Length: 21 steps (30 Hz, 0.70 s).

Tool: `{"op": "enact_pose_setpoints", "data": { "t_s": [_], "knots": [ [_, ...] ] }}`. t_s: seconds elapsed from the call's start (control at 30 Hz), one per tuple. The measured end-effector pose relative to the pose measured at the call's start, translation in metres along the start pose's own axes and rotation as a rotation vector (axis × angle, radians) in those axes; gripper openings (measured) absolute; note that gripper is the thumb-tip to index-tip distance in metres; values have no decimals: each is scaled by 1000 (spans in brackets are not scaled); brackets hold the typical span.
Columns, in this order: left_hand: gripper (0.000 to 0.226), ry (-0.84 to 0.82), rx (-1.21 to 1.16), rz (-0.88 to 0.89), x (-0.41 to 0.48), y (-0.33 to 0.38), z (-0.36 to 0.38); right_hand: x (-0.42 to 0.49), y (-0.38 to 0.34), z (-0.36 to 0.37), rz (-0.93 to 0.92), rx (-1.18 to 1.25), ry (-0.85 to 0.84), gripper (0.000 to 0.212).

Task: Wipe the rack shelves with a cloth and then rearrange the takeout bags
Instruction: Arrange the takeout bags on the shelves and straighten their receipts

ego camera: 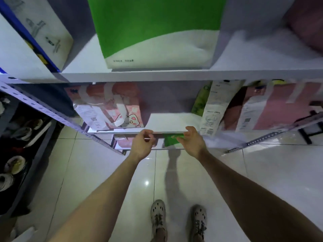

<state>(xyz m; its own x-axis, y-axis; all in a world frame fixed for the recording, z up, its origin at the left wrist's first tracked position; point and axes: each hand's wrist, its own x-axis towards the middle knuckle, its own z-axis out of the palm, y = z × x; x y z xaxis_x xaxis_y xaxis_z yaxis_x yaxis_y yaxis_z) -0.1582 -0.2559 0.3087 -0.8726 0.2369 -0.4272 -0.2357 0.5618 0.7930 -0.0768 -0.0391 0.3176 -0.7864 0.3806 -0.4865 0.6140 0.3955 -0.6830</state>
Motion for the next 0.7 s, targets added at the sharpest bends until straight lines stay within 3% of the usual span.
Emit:
{"op": "enact_pose_setpoints", "data": {
  "t_s": [0.13,0.37,0.53,0.7],
  "knots": [
    [17,-31,44,108,19,64,66,-8,42,-47,15,46,117,64],
    [46,44,197,323,73,147,122,-6,92,-95,66,107,197,58],
    [15,128,447,419,94,156,138,-6,101,-104,66,116,176,60],
    [17,160,469,461,86,148,134,-5,98,-102,32,95,199,57]
  ]
}}
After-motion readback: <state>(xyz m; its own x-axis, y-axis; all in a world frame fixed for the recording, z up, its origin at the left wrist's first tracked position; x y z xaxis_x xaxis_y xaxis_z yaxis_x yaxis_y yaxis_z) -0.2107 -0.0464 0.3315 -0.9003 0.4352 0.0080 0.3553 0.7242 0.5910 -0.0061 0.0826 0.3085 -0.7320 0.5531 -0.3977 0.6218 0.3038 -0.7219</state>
